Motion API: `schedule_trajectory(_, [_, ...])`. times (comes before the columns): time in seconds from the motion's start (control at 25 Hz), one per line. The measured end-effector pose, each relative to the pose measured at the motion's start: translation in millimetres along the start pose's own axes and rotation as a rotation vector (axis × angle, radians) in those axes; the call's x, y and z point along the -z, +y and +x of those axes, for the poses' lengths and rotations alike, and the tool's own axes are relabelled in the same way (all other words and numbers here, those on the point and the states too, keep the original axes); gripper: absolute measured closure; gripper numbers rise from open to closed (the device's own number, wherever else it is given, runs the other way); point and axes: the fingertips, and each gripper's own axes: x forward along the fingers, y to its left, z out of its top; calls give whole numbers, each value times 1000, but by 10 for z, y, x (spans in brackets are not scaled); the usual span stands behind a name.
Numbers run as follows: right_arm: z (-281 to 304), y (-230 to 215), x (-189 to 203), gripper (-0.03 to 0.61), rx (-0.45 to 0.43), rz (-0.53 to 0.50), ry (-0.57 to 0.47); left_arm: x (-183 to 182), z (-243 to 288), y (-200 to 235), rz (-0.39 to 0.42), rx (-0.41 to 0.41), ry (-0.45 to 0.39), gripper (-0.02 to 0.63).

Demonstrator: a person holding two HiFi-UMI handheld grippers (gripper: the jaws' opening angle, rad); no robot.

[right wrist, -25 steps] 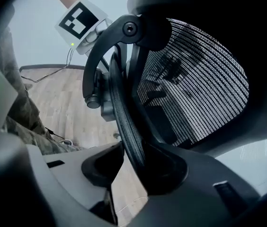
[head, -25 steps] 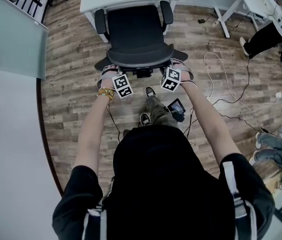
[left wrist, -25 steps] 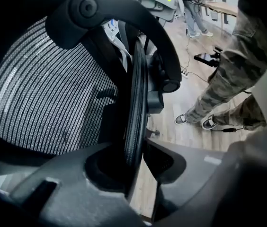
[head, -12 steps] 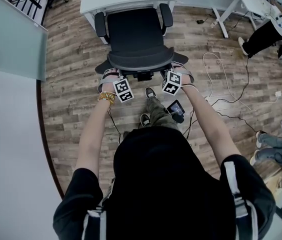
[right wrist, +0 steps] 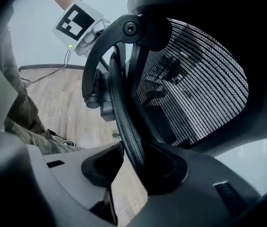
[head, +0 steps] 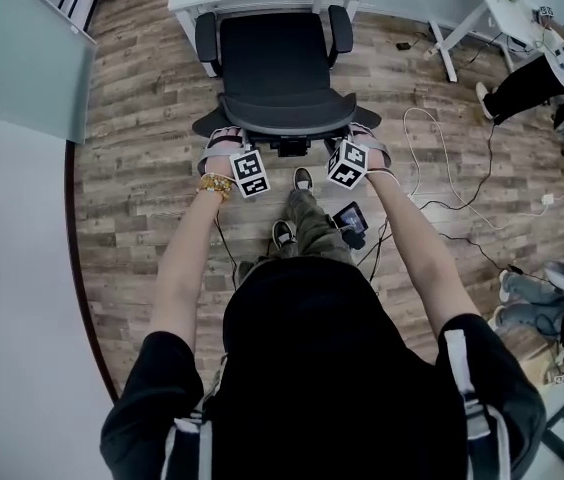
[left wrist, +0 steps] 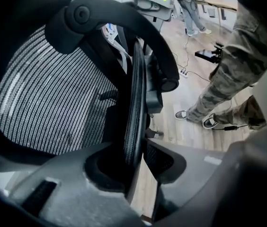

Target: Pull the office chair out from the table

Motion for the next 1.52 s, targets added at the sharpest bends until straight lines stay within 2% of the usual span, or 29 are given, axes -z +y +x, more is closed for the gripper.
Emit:
schedule_trajectory(0.64, [-26,53,-1,448,-2,0,1,8,-29,-56,0,1,4,480])
schedule_trajectory(1.0, [-20,27,4,448,4,2,-2,14,-11,-53,-14,24,27,480])
schedule_trajectory(1.32, [-39,58,25,448,-3,4,-3,14,-2,-91,-59,83,64,479])
schedule_trajectory(1.52, [-70,104,16,448,-11,3,-3,26,-48,-135,-58,85,71,480])
